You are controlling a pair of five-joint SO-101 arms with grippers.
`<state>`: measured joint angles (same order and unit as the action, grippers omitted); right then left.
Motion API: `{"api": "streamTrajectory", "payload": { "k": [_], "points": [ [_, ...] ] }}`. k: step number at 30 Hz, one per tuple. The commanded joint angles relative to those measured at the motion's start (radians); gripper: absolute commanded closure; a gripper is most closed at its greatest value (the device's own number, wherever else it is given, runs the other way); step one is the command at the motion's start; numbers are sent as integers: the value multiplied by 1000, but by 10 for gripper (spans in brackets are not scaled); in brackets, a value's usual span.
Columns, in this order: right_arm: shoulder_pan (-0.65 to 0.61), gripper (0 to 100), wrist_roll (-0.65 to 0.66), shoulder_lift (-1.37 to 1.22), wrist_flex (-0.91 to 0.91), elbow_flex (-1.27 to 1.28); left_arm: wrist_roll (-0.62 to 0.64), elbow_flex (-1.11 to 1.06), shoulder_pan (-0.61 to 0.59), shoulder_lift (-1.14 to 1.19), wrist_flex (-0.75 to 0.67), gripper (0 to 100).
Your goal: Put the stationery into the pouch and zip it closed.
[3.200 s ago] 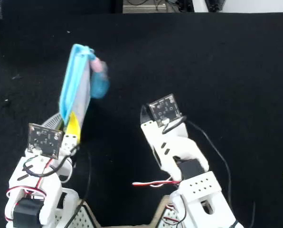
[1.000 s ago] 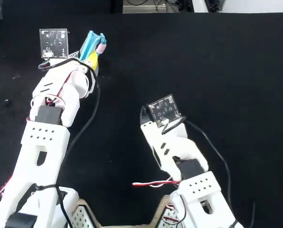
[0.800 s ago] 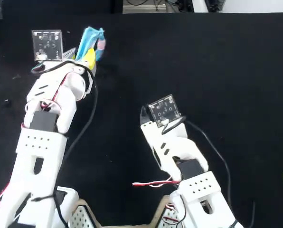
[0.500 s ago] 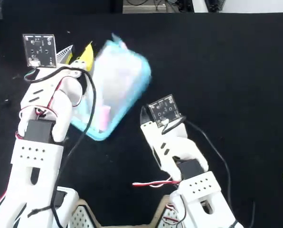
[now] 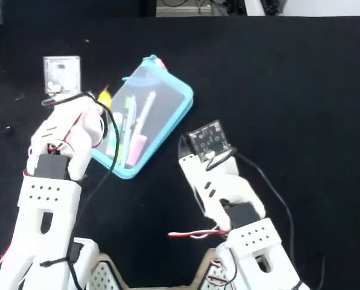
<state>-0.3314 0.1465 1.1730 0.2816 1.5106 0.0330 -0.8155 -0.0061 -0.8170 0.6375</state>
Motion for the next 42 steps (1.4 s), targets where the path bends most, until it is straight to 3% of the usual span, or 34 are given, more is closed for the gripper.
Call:
{"api": "streamTrajectory", "payload": {
  "k": [1,6,14,22,36,42],
  "points": [
    [18,970,12,21,-25,-7,-91,-87,-42,-32,8,959],
    [18,970,12,21,-25,-7,-91,-266,-116,-201,14,970],
    [17,970,12,22,-25,-7,-97,-598,-240,-681,25,970],
    [17,970,11,21,-25,-7,-97,-707,-240,-1011,359,970],
    [23,973,11,28,-121,31,-98,-885,-245,-1007,413,970],
    [23,973,11,28,-29,-48,-97,-885,-243,-1007,511,970]
  ]
}}
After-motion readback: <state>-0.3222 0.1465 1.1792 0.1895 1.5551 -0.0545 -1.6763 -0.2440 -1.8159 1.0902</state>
